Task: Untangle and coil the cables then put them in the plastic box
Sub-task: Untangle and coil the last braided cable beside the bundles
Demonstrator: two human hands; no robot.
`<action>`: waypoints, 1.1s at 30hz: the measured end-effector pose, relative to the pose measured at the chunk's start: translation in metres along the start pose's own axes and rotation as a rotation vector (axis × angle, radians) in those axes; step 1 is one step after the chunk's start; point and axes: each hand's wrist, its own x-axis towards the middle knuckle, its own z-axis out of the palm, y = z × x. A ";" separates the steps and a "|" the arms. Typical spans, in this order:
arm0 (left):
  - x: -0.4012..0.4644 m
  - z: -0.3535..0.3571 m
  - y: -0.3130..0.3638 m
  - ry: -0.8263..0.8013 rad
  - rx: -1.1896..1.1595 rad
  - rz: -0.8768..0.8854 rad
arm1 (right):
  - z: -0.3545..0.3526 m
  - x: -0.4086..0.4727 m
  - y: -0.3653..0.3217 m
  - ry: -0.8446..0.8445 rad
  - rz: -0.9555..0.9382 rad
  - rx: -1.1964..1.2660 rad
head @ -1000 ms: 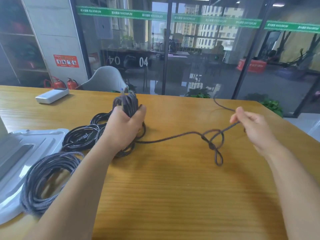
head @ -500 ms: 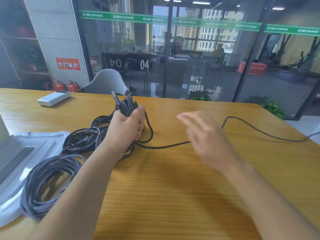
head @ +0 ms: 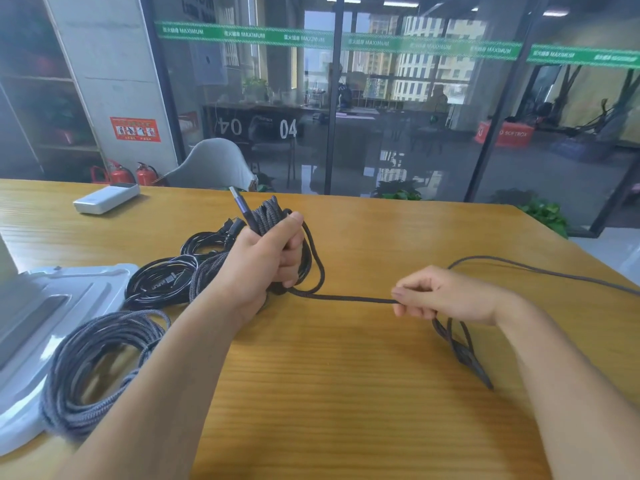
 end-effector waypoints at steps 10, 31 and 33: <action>-0.003 -0.006 0.008 -0.040 -0.073 -0.029 | -0.010 -0.014 0.004 -0.240 0.245 0.093; -0.004 0.044 -0.029 -0.077 0.202 -0.130 | 0.047 0.014 -0.060 0.574 -0.185 0.449; -0.004 0.043 -0.030 -0.003 0.204 -0.070 | 0.047 0.012 -0.058 0.455 -0.184 0.492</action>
